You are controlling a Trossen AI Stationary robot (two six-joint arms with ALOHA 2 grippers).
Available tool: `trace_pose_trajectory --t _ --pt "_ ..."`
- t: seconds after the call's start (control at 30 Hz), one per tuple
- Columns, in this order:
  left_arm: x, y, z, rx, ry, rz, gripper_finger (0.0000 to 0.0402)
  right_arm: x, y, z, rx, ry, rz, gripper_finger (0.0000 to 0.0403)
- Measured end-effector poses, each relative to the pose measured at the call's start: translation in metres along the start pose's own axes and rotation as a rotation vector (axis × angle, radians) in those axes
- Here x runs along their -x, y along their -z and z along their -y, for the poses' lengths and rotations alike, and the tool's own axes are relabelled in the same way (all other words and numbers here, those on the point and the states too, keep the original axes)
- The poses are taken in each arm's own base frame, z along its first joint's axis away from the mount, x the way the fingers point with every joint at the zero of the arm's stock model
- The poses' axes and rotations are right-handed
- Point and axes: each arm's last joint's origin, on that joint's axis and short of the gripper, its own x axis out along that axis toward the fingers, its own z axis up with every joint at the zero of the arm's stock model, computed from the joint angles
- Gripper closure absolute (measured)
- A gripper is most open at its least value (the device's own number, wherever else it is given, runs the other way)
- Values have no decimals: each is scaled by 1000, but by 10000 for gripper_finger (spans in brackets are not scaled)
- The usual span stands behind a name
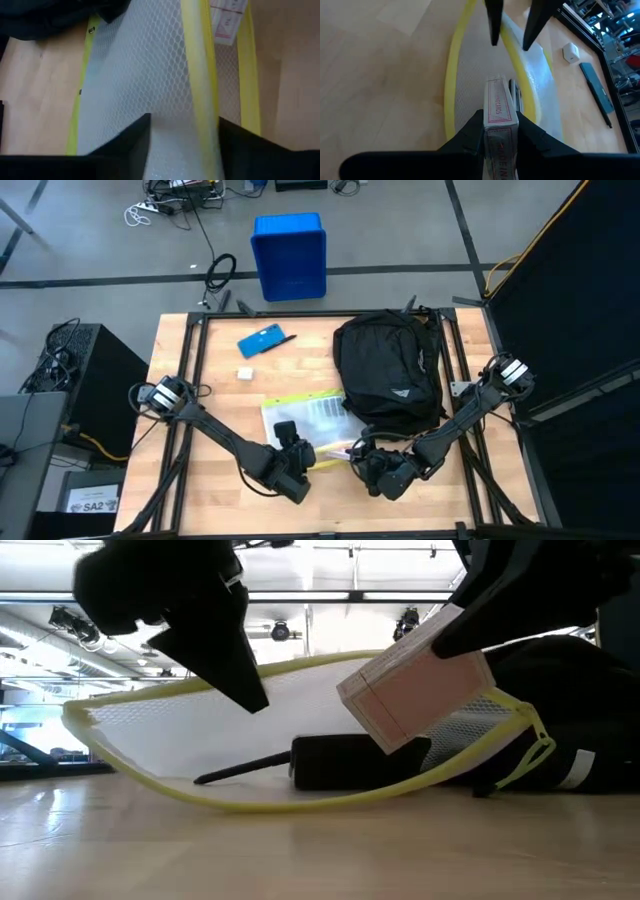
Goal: Unpack backpack
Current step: Put the white game card into the white zip bag
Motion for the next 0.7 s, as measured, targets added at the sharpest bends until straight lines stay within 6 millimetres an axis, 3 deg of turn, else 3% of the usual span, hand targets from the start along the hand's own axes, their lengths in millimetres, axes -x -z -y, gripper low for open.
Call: trace_pose_trajectory --t 0.1,0.17,0.5,0.7 --pt "-3 -2 -3 12 6 -12 353 -1 -1 1 -3 4 8 362" --pt "-6 -4 -5 32 19 -19 387 -1 -3 1 -4 5 21 362" --pt "14 -43 -11 104 60 65 401 6 -30 5 -14 34 148 362" --pt "32 -65 -16 132 40 144 401 -2 -25 14 15 75 92 362"
